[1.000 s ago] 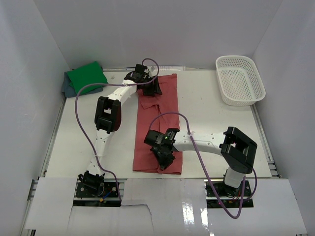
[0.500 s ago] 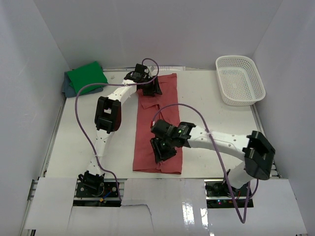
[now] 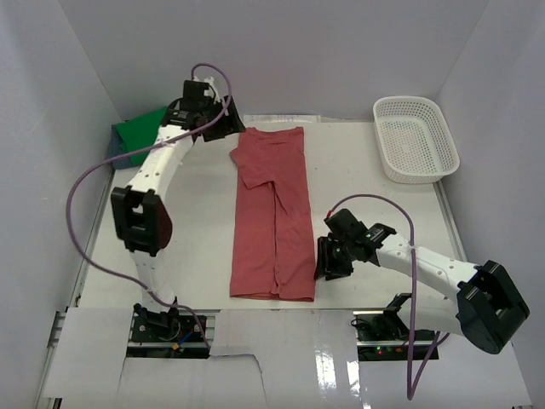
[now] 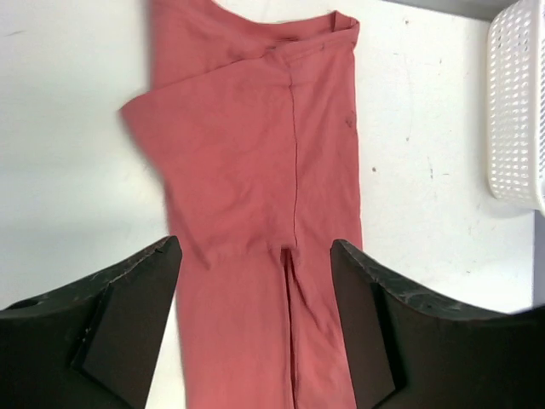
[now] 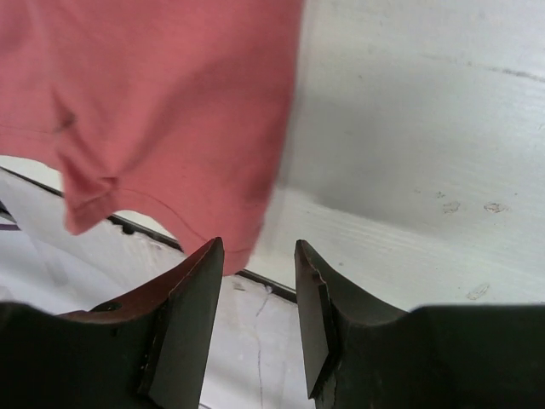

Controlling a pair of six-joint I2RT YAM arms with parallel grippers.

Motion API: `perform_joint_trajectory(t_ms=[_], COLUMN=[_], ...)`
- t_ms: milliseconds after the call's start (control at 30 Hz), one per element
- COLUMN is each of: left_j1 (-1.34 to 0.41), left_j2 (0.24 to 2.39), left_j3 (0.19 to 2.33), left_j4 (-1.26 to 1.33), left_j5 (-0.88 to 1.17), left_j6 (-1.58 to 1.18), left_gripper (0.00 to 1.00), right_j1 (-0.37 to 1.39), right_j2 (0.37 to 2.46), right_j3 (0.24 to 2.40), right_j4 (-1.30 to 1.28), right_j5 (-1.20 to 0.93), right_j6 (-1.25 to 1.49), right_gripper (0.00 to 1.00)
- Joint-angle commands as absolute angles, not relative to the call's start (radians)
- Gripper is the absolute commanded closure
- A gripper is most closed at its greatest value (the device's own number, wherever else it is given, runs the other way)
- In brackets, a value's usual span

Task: Fold and stack the t-shirts
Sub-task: Rotate the tshirt 90 degrees, then grab the bottom of the folded rectangular tshirt with both arms

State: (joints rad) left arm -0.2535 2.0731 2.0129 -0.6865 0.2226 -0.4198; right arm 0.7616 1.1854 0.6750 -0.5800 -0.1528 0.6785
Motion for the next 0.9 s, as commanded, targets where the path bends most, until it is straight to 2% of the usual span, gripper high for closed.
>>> perform_joint_trajectory(t_ms=[0,167,300,400,467,500,533,867], left_j1=[-0.250,-0.221,-0.206,-0.206,-0.206,-0.207,-0.207,-0.207], left_j2=[1.812,1.533,1.382,1.293,1.244,1.229,1.204,1.120], left_j3=[1.826,1.432,1.098,0.930,0.873,0.850,0.813,0.677], left_j4=[-0.727,-0.703,-0.649,-0.594,-0.575,-0.572,-0.571,-0.561], left_j5=[0.092,0.109,0.244,0.336,0.359,0.360,0.360,0.411], left_j6=[-0.433,-0.483,-0.549,-0.610,-0.636,-0.643,-0.646,-0.681], left_gripper=[0.17,0.11,0.11,0.11,0.11,0.11,0.11,0.10], right_j1=[0.736,0.683,0.658,0.657,0.657,0.657,0.657,0.672], right_j2=[1.175,1.158,1.154,1.173,1.183,1.181,1.175,1.172], right_j3=[0.620,0.503,0.413,0.359,0.328,0.296,0.281,0.282], right_j4=[-0.465,-0.359,-0.214,-0.125,-0.072,-0.045,-0.008,-0.086], right_j5=[-0.248,-0.365,-0.457,-0.509,-0.555,-0.564,-0.581,-0.505], right_j6=[0.661,0.669,0.712,0.748,0.778,0.796,0.828,0.807], right_gripper=[0.55,0.54,0.54,0.53,0.46,0.38,0.35,0.37])
